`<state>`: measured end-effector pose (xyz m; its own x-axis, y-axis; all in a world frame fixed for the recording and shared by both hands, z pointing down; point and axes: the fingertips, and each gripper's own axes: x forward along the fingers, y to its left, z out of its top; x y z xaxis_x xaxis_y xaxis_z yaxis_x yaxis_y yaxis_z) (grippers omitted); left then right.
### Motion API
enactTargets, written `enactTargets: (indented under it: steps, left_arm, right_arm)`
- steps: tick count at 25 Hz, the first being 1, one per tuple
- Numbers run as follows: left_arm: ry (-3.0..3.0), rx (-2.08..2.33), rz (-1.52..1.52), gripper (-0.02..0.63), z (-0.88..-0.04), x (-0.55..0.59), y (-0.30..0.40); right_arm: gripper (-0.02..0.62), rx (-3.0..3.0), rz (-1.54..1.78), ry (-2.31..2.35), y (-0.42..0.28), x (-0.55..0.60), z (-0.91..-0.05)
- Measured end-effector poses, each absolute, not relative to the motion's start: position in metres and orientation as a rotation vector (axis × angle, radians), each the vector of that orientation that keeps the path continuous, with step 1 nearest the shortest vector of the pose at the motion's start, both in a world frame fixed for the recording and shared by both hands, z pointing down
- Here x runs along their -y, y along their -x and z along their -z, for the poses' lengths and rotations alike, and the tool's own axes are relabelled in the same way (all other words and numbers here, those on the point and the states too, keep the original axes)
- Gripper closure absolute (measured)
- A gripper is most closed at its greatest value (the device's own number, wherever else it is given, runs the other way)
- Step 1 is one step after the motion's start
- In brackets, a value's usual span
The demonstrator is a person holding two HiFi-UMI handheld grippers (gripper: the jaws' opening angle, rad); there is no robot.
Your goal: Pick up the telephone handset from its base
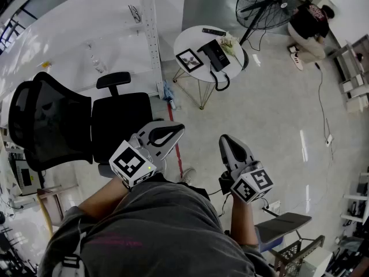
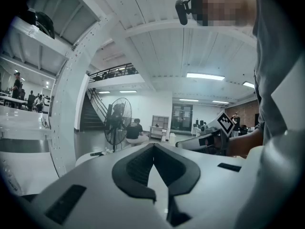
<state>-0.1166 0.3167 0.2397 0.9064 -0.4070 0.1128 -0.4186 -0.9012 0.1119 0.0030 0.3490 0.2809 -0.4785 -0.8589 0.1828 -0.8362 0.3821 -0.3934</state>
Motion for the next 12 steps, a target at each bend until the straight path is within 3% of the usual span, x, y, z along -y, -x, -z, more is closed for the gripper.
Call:
enactTargets:
  steps: [12]
  left_arm:
    - [-2.899,0.691,-0.125,0.591,-0.251,-0.332,0.085]
  right_arm:
    - [0.577,-2.553,0.718,1.555,-0.043,-0.360,-0.290]
